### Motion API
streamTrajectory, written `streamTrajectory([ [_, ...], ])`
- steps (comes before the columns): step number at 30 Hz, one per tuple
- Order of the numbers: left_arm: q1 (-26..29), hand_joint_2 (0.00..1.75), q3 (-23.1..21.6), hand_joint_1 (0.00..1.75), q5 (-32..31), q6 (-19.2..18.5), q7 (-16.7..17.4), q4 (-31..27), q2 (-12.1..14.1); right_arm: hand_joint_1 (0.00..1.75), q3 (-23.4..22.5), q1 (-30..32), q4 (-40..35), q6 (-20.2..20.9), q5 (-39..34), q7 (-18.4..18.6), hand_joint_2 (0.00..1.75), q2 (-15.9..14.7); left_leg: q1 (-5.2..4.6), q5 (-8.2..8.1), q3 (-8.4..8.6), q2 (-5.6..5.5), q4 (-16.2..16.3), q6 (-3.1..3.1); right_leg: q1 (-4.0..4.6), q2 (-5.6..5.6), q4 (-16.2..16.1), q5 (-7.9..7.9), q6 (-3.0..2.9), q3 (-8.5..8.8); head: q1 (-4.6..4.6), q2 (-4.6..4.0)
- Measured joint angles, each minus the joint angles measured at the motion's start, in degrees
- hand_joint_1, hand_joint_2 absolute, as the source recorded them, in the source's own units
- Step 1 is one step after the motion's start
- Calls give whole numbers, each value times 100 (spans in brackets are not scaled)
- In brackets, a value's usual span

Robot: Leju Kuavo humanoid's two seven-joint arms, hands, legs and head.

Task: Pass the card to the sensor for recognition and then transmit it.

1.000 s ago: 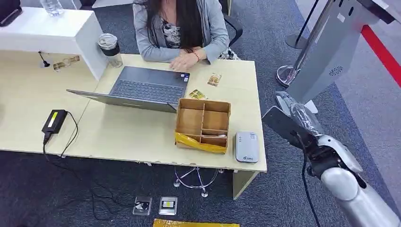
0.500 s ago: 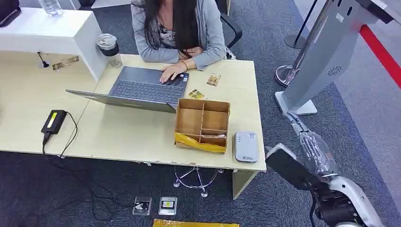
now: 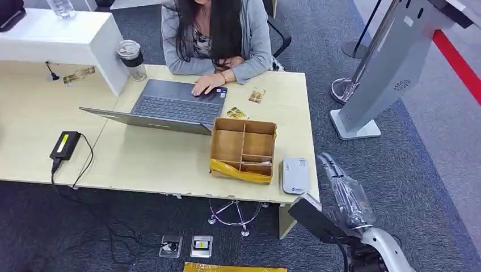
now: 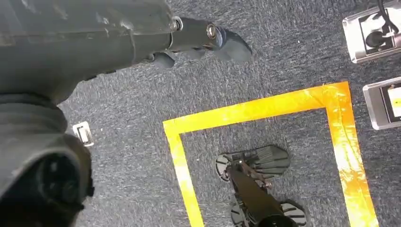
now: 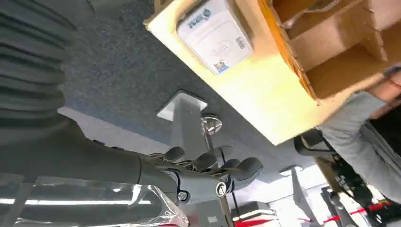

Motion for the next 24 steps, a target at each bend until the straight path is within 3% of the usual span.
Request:
streamTrajectory([
  [4,-7,0,20,0,4,-20,-11,0,33,0,-2,-1,61,463,114,220,175,116,1,0,0,0,0,0,1,1,0,0,0,0,-2,0],
  [24,-26,0,50,0,-81,-122,-52,0,127,0,-197,-606,1034,660,1038,-311,175,1121,3,2,-2,-2,0,-2,4,0,2,0,-1,1,2,0],
])
